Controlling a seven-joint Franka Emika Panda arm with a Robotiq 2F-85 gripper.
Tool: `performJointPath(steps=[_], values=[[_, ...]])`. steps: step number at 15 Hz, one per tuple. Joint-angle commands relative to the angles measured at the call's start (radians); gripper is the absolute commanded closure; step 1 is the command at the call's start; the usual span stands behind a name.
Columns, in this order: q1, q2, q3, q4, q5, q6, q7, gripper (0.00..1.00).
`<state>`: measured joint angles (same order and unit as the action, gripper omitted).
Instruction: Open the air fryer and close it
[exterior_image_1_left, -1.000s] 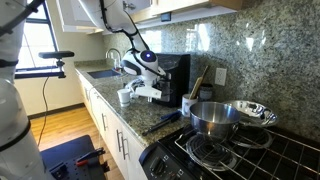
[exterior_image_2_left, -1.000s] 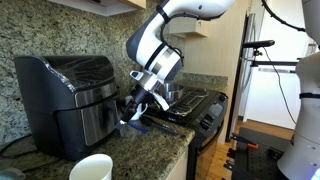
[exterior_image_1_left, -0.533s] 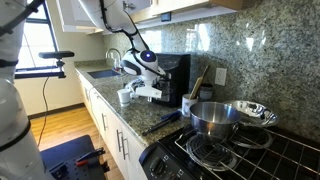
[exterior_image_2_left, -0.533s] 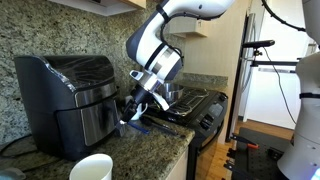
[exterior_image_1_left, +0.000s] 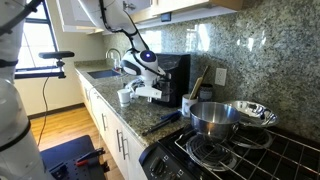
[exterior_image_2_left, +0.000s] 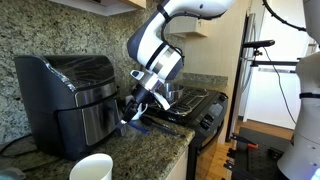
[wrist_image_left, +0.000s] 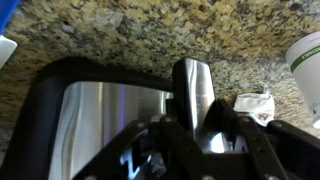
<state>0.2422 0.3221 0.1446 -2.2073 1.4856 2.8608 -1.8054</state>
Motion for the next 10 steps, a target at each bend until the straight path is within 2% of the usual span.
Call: performJointPath(steps=[1, 10], values=[[-0.006, -0.074, -0.011, -0.095, -0.012, 0.007, 0.024, 0.81], [-0.013, -0.131, -0.016, -0.182, 0.003, -0.011, 0.020, 0.81]])
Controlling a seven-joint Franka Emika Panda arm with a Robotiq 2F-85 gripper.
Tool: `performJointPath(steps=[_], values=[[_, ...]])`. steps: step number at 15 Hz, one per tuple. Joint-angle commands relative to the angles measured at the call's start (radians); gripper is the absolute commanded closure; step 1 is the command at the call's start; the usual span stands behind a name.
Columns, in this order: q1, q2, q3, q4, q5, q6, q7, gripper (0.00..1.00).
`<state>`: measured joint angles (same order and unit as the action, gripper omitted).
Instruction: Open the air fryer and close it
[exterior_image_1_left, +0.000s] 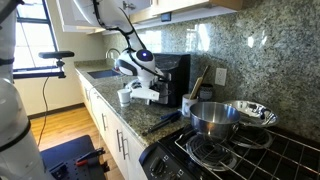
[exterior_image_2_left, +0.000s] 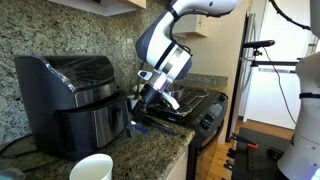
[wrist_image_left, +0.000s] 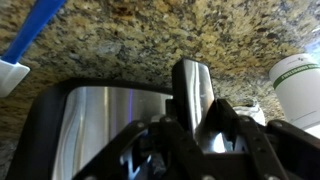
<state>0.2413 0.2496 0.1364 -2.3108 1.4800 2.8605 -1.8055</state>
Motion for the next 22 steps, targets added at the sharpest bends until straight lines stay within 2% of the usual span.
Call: performJointPath(steps=[1, 22], values=[[-0.011, -0.065, -0.008, -0.089, 0.007, -0.009, 0.022, 0.81], [-0.007, -0.180, -0.005, -0.247, 0.039, -0.012, 0.000, 0.81]])
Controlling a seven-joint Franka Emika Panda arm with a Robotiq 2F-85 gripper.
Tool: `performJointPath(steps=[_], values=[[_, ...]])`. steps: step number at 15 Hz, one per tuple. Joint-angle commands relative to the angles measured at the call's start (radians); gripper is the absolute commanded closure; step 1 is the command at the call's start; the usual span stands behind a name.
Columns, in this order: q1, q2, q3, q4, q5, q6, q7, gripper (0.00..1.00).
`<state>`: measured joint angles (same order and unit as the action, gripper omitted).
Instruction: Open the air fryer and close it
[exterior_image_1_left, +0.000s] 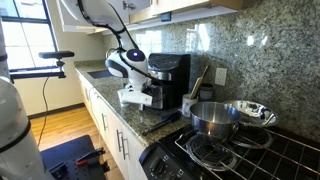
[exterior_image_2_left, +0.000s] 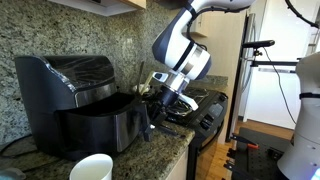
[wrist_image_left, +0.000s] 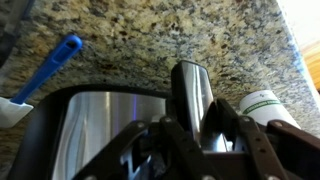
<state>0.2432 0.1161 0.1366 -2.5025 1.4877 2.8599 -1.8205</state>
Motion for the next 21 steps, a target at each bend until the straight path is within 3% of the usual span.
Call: performJointPath(steps=[1, 11, 21], values=[[-0.009, -0.048, -0.005, -0.057, 0.030, -0.011, 0.016, 0.81], [-0.006, -0.036, -0.004, -0.052, 0.016, -0.018, 0.011, 0.81], [-0.006, 0.052, -0.001, 0.051, 0.007, -0.037, -0.086, 0.81]])
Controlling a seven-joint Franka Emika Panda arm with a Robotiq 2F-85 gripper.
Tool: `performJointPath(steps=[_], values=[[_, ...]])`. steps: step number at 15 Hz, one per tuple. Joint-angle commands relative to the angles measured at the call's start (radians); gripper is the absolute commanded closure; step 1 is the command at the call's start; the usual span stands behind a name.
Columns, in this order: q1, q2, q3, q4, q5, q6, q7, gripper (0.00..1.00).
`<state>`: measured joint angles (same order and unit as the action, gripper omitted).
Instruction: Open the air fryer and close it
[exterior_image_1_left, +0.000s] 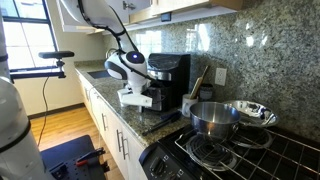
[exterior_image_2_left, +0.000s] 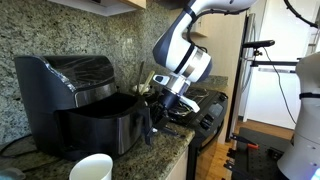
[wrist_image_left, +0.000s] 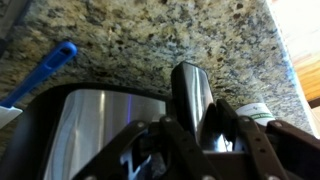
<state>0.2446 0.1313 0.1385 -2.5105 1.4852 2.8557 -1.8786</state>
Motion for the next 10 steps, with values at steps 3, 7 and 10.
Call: performJointPath(steps=[3, 7, 10], values=[[-0.007, 0.066, -0.003, 0.096, 0.002, -0.028, -0.044, 0.81], [-0.004, 0.075, -0.001, 0.111, -0.022, -0.026, -0.044, 0.81], [-0.002, 0.067, 0.002, 0.117, -0.025, -0.024, -0.047, 0.81]])
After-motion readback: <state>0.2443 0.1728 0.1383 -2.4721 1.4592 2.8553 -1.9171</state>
